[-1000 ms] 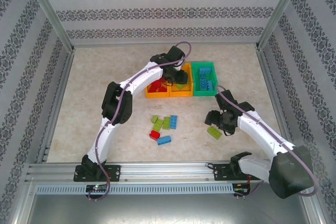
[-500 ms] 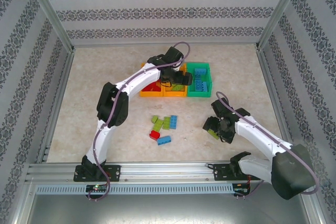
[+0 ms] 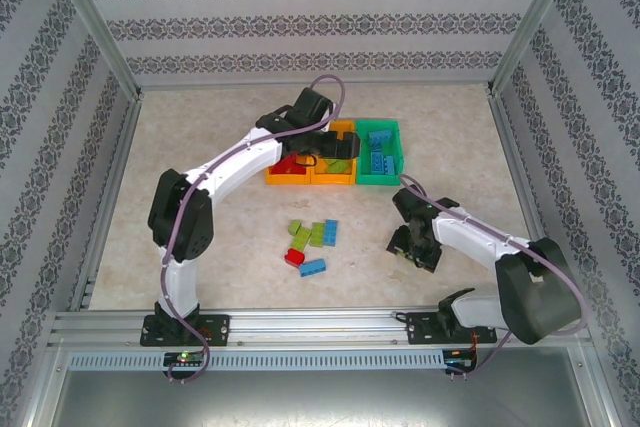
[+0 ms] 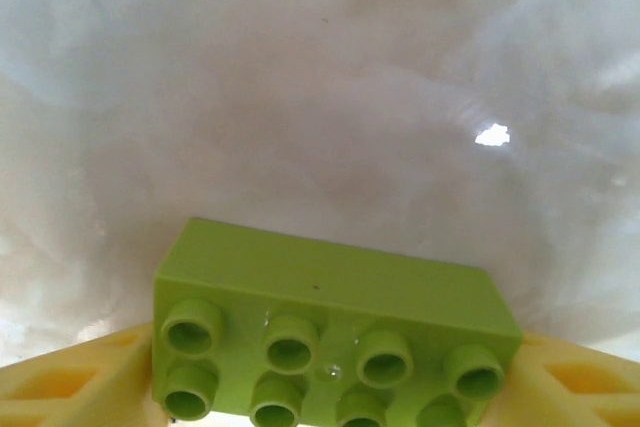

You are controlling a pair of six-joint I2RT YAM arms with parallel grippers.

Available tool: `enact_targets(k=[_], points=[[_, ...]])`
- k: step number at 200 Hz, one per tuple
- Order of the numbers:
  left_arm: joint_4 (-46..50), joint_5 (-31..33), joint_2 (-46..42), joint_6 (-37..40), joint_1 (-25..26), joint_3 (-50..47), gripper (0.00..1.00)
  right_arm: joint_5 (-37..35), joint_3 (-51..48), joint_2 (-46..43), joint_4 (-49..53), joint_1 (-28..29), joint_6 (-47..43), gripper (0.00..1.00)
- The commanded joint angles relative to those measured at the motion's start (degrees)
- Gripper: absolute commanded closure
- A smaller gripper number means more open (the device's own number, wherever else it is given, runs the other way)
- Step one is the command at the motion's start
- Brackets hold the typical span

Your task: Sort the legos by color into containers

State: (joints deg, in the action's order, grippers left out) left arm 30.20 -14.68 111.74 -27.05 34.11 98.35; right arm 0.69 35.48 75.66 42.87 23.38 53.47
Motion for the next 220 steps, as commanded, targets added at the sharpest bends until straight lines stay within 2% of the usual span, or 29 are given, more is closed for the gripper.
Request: enact_targets(k=[1,64,125,175,220], points=[[-4.8,2.4,-4.5,-0.4,0.1,-4.1,0.0,-4.4,1.7,2.1,-0.9,1.5,-1.3,0.37],[-6.2,9.6,-12.3,2.9,-0.3,-15.7,0.01,-7.9,12.7,5.0,-1.5,8.1,-6.2,0.39],[-5.3,14.9,-19.4,6.1,-0.9,-26.4,0.01,-3.0,32.2,15.1,-6.4,7.4,-14.4,0.38],[-3.1,15.1,-22.8,7.0,-0.9,-33.5,0.0,3.6,49.6,28.2,-7.2,5.7,-15.6,0.38],[-2.8,14.7,-24.7,5.8,-0.9,-38.6,0.0,5.7,58.6,36.9,-5.7,3.6,-14.1,0.36]])
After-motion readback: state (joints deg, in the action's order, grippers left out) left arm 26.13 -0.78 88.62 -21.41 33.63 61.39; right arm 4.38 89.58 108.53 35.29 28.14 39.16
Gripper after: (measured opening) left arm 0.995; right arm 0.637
